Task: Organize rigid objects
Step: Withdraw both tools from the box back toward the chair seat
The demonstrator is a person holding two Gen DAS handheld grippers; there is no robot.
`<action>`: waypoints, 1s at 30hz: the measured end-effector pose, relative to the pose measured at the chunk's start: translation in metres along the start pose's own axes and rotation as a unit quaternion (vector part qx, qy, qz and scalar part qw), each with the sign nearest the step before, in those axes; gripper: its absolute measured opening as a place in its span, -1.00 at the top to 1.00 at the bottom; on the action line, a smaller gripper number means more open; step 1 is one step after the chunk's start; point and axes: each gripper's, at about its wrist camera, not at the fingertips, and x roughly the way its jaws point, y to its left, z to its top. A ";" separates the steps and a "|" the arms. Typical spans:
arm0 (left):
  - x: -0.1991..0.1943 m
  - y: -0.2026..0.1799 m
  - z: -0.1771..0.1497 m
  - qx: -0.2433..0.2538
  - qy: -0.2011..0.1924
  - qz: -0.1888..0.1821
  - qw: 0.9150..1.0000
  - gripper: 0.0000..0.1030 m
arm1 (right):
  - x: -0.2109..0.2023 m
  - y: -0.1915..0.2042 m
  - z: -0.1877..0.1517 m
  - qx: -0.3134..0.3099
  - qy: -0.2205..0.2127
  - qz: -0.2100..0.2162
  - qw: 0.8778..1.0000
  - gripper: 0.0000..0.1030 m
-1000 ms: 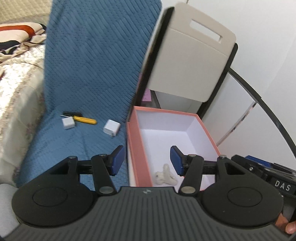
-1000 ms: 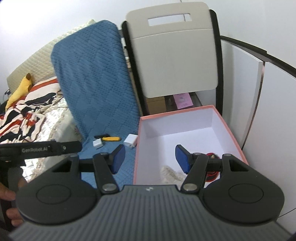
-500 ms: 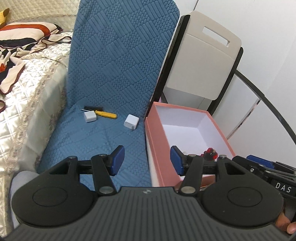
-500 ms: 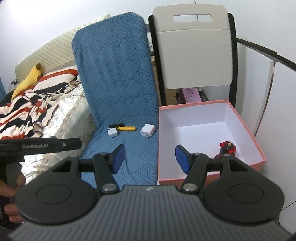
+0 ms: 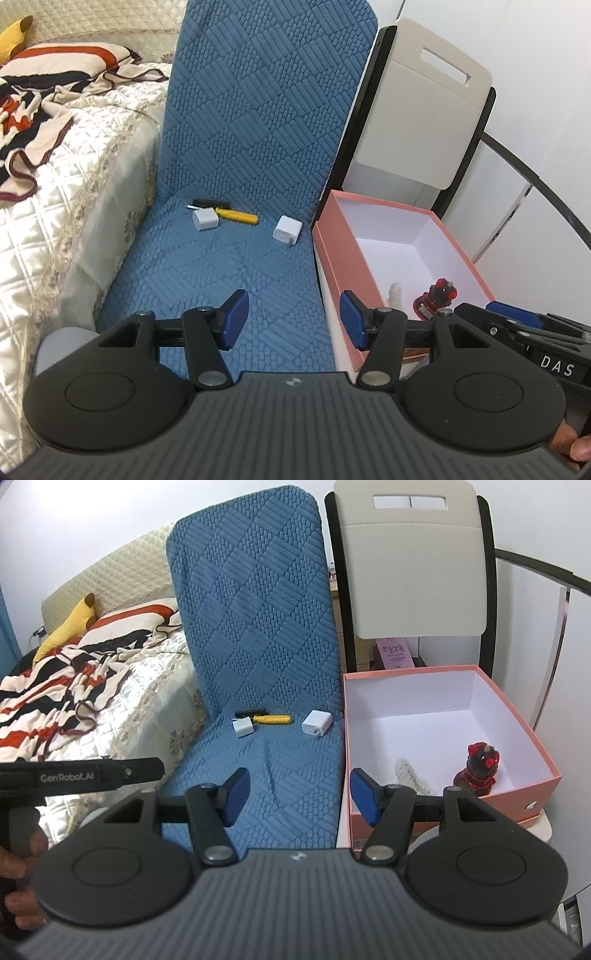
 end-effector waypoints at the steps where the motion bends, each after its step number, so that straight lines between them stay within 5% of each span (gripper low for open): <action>1: 0.002 0.002 -0.003 -0.001 0.001 0.000 1.000 -0.18 | 0.002 0.000 -0.002 -0.001 0.000 0.000 1.000 -0.21; 12: 0.044 0.026 -0.002 -0.013 0.009 -0.003 1.000 -0.18 | 0.039 0.000 -0.017 0.009 -0.001 -0.006 1.000 -0.21; 30: 0.174 0.070 0.032 -0.030 -0.003 0.018 0.999 -0.18 | 0.131 0.014 -0.001 -0.032 -0.020 -0.003 0.999 -0.21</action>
